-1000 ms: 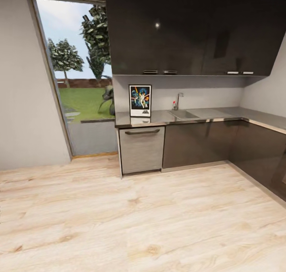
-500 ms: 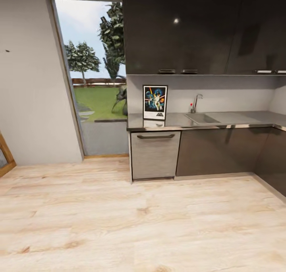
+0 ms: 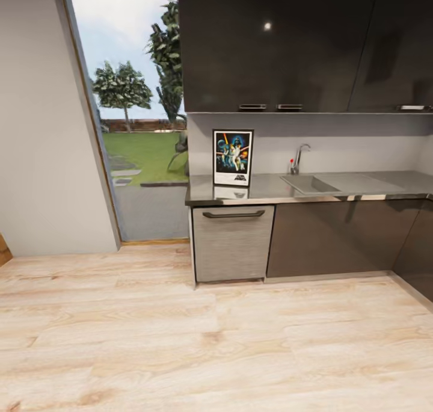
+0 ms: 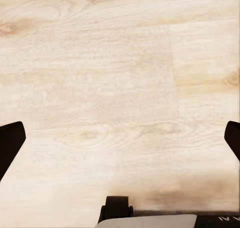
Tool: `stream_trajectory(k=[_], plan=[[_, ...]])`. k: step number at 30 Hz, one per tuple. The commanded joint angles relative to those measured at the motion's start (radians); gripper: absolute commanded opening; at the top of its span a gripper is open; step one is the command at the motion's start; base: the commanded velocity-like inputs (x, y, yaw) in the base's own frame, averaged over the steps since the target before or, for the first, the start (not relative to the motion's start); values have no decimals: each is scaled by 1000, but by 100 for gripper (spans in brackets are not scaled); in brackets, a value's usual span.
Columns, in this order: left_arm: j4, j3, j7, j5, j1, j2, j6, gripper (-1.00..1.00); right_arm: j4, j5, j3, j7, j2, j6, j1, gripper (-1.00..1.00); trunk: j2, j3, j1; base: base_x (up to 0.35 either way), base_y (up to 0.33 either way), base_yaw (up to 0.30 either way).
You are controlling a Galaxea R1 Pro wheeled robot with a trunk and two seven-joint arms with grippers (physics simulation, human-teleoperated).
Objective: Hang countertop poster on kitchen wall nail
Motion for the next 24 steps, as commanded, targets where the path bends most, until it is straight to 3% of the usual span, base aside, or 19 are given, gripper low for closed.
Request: stream_trajectory(k=[1, 10, 13, 14, 16, 20, 24], plan=[[-1, 1, 0, 0, 0, 0, -2, 100, 0, 4, 0, 0, 0, -3, -1, 100, 0, -1, 1, 333, -97, 0], [-8, 22, 1, 4, 0, 32, -3, 100, -89, 3, -1, 4, 1, 0, -5, 100, 0, -1, 1, 333, -89, 0], [-11, 78, -3, 5, 0, 42, -3, 100, -245, 2, 2, 17, 1, 5, -5, 100, 0, -1, 1, 333, -75, 0], [-12, 100, -5, 6, 0, 53, -3, 100, -389, 1, 3, 117, 1, 15, -5, 100, 0, -1, 1, 332, -25, 0], [-12, 104, -5, 6, 0, 55, -3, 100, -442, 1, 2, 162, 1, 28, -5, 100, 0, -1, 1, 332, -18, 0], [-13, 109, -6, 6, 0, 60, -3, 100, -608, 0, 3, 227, 1, 137, -5, 100, 0, -1, 1, 333, -7, 0], [-13, 111, -6, 7, 0, 67, -3, 100, -901, -5, 3, 338, 2, 370, -7, 100, 0, -1, 1, 333, -2, 0]])
